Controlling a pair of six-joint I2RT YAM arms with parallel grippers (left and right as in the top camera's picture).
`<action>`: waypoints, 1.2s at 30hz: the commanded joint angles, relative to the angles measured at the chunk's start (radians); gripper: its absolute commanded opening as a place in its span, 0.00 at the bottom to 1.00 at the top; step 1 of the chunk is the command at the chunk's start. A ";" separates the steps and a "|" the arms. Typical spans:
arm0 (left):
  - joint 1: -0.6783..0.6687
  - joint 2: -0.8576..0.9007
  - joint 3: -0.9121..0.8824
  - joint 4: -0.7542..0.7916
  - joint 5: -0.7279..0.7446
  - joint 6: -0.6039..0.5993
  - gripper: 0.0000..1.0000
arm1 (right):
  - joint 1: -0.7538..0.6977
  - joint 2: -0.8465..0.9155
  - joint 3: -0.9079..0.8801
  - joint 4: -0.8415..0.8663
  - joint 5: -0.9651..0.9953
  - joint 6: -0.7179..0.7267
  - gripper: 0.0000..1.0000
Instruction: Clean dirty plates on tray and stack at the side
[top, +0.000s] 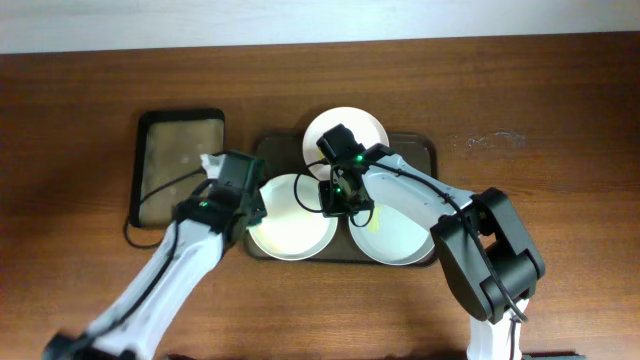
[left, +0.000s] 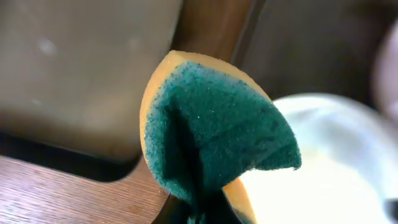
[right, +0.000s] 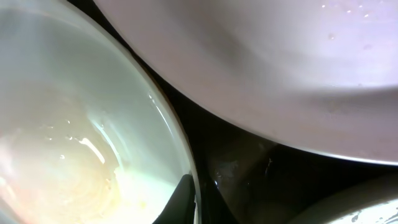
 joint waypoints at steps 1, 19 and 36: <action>0.018 -0.108 0.021 -0.006 -0.010 0.001 0.00 | -0.007 -0.014 -0.016 -0.013 0.062 -0.018 0.04; 0.313 -0.139 0.021 -0.170 0.125 0.002 0.00 | 0.213 -0.361 0.045 -0.054 0.900 -0.394 0.04; 0.331 -0.139 0.021 -0.251 0.147 0.025 0.00 | 0.479 -0.361 0.054 0.454 1.460 -1.228 0.04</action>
